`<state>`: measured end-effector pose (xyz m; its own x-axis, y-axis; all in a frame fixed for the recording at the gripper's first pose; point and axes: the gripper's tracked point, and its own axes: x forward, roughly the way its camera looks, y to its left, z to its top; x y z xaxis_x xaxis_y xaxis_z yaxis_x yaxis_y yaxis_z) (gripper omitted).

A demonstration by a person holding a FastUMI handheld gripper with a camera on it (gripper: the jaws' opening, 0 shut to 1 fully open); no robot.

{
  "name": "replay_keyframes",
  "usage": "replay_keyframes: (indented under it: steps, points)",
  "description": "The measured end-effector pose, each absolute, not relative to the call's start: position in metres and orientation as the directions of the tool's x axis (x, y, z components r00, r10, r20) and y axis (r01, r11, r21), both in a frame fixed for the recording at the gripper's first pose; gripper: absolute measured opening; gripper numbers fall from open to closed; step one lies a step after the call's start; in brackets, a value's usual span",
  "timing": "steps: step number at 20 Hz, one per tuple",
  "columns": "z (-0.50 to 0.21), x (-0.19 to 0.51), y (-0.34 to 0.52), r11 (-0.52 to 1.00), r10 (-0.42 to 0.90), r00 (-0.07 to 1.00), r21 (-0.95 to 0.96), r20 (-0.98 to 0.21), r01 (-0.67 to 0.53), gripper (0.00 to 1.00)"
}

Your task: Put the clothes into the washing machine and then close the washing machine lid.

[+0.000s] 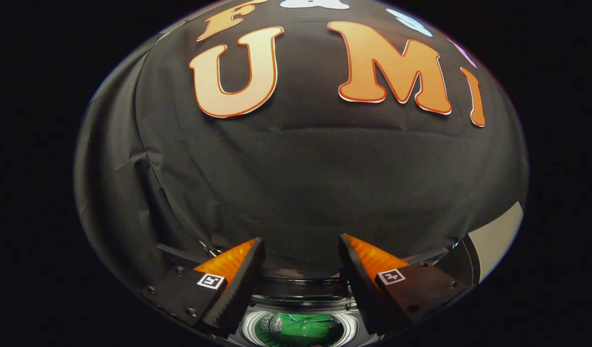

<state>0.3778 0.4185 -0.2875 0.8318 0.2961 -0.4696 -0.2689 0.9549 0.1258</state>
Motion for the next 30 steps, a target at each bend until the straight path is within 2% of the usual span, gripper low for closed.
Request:
replay_keyframes:
  steps: [15,25,30]
  points:
    - [-0.293,0.278,0.4,0.962,0.274,0.867,0.105,-0.417,-0.253,0.99]
    - [-0.305,0.239,0.394,0.959,0.284,0.905,0.104,-0.316,-0.265,0.99]
    - [-0.32,0.232,0.394,0.958,0.287,0.9,0.105,-0.328,-0.267,0.98]
